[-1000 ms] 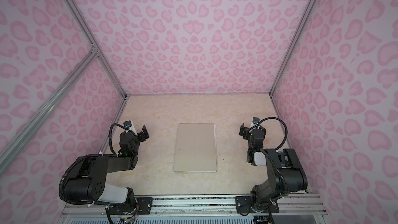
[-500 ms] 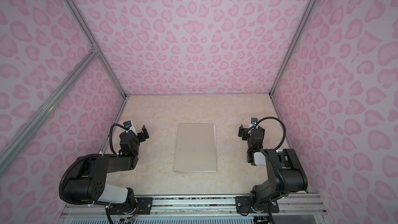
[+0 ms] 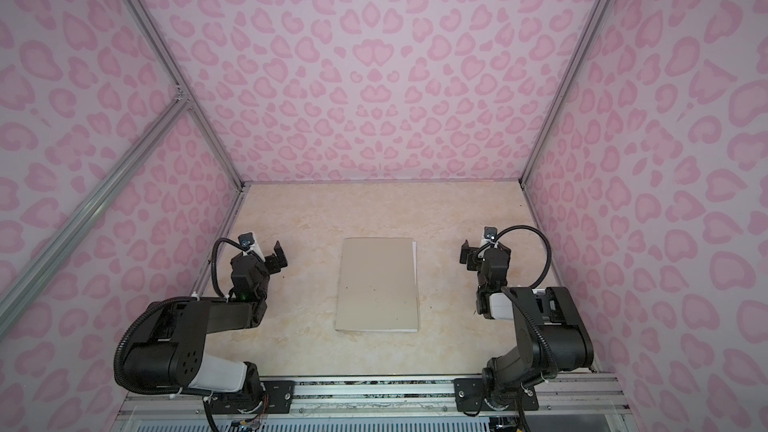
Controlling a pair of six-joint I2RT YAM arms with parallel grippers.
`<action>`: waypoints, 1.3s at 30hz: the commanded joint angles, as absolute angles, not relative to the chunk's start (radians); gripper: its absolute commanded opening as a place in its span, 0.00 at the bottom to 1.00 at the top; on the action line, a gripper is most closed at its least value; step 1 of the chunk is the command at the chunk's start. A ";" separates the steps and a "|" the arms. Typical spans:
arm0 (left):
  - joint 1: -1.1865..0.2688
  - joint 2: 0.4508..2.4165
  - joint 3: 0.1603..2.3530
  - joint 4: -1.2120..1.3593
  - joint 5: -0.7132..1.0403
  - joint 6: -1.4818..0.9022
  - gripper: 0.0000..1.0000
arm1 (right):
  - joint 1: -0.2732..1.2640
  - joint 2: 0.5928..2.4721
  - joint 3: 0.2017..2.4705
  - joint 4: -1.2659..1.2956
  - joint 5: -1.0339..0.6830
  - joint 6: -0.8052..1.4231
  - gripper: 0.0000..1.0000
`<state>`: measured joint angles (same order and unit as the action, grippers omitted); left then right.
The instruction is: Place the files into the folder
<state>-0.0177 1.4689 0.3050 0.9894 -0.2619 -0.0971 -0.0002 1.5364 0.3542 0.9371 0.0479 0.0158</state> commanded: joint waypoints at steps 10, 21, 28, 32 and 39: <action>-0.017 1.471 0.313 1.006 -0.269 -0.086 0.98 | 0.000 1.537 0.354 0.939 0.044 0.013 0.99; -0.016 1.471 0.314 1.006 -0.270 -0.085 0.98 | 0.000 1.537 0.354 0.938 0.044 0.014 0.99; -0.017 1.471 0.313 1.005 -0.270 -0.085 0.98 | 0.000 1.536 0.354 0.939 0.044 0.013 0.99; -0.017 1.470 0.313 1.006 -0.269 -0.086 0.98 | 0.000 1.537 0.355 0.939 0.043 0.014 0.99; -0.017 1.480 0.325 0.993 -0.271 -0.084 0.98 | 0.001 1.536 0.354 0.939 0.044 0.013 0.99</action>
